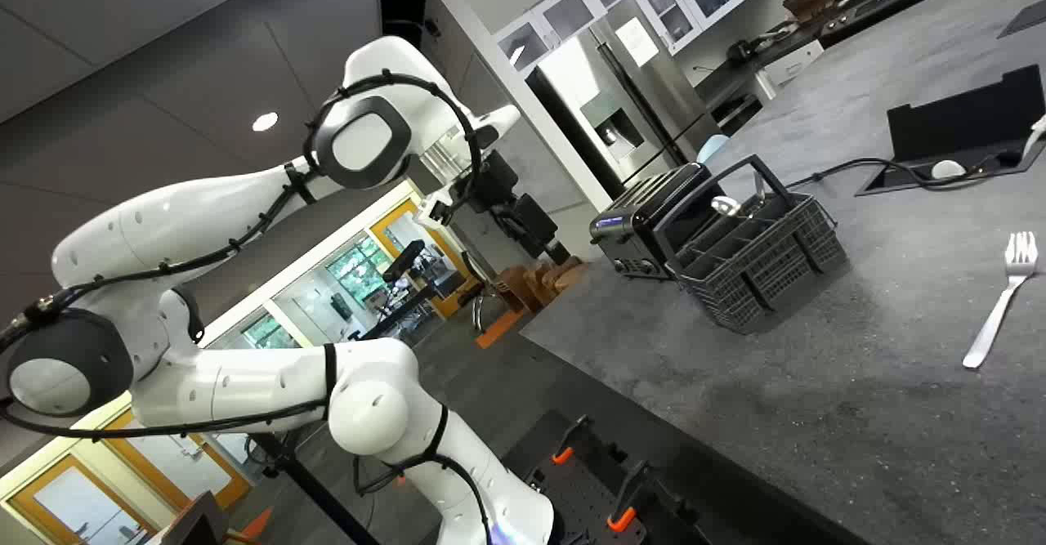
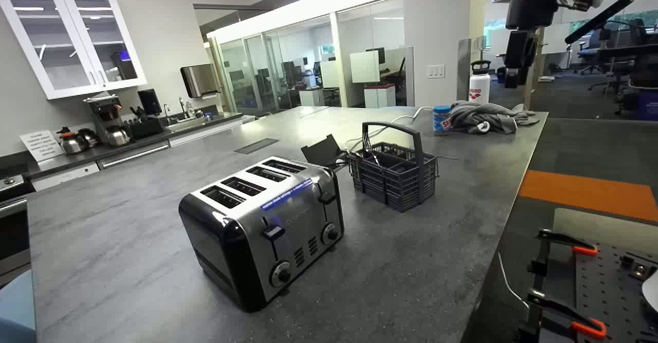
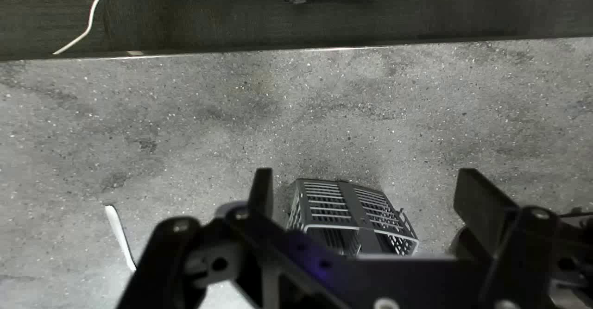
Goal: Put the fork in the grey rack
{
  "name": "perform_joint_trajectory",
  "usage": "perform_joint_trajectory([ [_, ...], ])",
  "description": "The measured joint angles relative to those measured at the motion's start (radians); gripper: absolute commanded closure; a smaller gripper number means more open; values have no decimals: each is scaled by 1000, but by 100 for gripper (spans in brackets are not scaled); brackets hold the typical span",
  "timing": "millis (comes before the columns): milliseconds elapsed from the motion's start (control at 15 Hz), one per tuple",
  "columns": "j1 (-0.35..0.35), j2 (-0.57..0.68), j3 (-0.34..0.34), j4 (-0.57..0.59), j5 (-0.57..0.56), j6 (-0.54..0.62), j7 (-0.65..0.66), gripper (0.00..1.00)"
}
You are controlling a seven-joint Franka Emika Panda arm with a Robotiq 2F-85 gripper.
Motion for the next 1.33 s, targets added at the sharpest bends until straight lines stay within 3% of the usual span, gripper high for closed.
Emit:
perform_joint_trajectory([
  [467, -1, 0, 0, 1, 0, 10, 0, 0],
  [800, -5, 26, -31, 57, -10, 99, -6, 0],
  [1067, -4, 132, -101, 156, -20, 164, -83, 0],
  [1333, -3, 321, -176, 290, -20, 207, -182, 0],
])
